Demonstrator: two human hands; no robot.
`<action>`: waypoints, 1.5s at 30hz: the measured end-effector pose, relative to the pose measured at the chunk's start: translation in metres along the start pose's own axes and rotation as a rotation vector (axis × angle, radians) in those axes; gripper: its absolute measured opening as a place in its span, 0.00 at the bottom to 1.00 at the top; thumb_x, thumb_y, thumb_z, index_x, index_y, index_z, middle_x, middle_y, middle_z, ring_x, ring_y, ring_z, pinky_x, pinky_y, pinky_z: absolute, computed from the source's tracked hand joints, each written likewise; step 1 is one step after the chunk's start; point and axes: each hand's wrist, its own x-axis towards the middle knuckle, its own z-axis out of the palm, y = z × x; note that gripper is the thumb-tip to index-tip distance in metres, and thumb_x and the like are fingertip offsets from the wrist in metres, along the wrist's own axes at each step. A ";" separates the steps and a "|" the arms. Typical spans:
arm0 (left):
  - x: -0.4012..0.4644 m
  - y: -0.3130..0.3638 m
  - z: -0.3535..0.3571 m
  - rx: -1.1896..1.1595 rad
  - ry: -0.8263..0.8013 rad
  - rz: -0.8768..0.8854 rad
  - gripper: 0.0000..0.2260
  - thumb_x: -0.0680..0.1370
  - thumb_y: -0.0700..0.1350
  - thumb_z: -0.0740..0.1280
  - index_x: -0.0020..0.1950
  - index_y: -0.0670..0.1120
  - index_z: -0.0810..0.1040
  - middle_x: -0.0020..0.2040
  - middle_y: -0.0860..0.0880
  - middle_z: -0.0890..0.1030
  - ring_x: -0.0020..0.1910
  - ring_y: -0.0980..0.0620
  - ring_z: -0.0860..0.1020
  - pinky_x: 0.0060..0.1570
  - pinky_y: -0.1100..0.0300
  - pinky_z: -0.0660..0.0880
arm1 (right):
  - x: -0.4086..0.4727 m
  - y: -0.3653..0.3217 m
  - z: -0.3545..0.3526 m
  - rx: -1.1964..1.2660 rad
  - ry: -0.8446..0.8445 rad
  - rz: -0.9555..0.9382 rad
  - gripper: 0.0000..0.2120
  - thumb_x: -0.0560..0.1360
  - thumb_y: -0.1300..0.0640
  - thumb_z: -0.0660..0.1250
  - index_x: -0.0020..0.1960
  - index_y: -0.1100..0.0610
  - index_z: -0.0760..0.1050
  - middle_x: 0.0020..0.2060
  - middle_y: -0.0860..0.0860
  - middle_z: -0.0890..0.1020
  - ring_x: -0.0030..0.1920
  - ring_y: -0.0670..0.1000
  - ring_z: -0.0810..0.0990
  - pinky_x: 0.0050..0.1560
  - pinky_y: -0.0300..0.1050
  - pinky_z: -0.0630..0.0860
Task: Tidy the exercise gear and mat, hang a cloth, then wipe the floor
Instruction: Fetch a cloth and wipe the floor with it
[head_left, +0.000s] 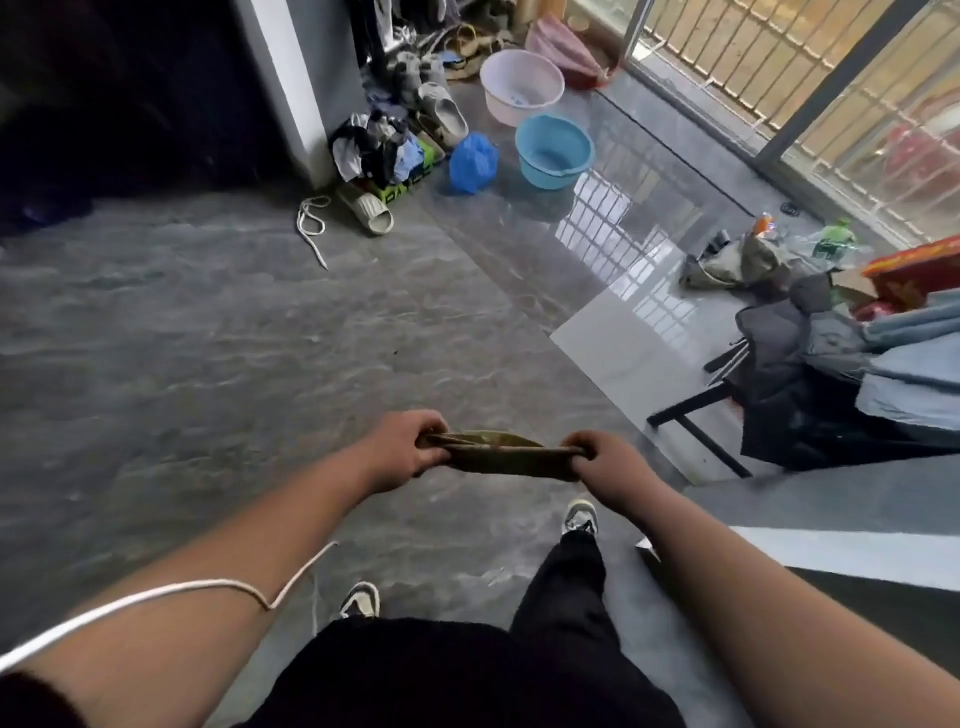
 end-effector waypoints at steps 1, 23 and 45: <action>0.017 0.001 0.009 0.029 0.022 0.000 0.09 0.74 0.45 0.74 0.46 0.57 0.77 0.36 0.52 0.81 0.30 0.55 0.79 0.38 0.55 0.79 | 0.024 0.009 -0.011 -0.016 -0.022 -0.017 0.12 0.72 0.63 0.63 0.46 0.47 0.79 0.43 0.51 0.84 0.48 0.54 0.82 0.53 0.49 0.77; 0.362 -0.304 0.326 0.105 0.280 -0.261 0.09 0.75 0.50 0.71 0.55 0.58 0.78 0.51 0.58 0.82 0.52 0.52 0.78 0.54 0.52 0.69 | 0.500 0.271 0.170 -0.444 -0.367 -0.313 0.21 0.70 0.65 0.62 0.54 0.45 0.82 0.39 0.45 0.79 0.40 0.48 0.75 0.42 0.39 0.68; 0.444 -0.427 0.510 0.351 0.300 -0.031 0.13 0.74 0.57 0.63 0.54 0.51 0.76 0.50 0.51 0.76 0.50 0.49 0.74 0.51 0.52 0.75 | 0.622 0.485 0.298 -0.734 -0.225 -0.989 0.22 0.72 0.57 0.62 0.65 0.51 0.78 0.65 0.48 0.78 0.67 0.55 0.74 0.64 0.56 0.72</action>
